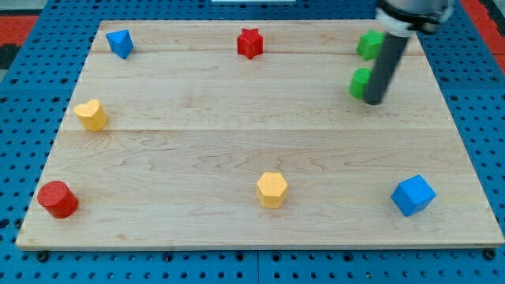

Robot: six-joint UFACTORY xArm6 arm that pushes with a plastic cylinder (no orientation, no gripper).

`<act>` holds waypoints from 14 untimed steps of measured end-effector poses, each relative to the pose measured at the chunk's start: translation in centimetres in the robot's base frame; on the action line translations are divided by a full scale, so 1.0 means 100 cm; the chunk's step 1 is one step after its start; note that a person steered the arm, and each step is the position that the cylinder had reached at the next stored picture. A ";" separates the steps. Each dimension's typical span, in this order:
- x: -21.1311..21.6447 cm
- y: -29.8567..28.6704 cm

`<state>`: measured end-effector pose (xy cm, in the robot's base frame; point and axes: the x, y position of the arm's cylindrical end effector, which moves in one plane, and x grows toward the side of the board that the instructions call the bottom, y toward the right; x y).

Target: Move the green circle diagonal bottom left to the green star

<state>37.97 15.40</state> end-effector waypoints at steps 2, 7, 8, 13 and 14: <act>-0.004 -0.016; -0.093 -0.026; -0.052 0.022; -0.006 0.038; -0.006 0.027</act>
<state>37.36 18.13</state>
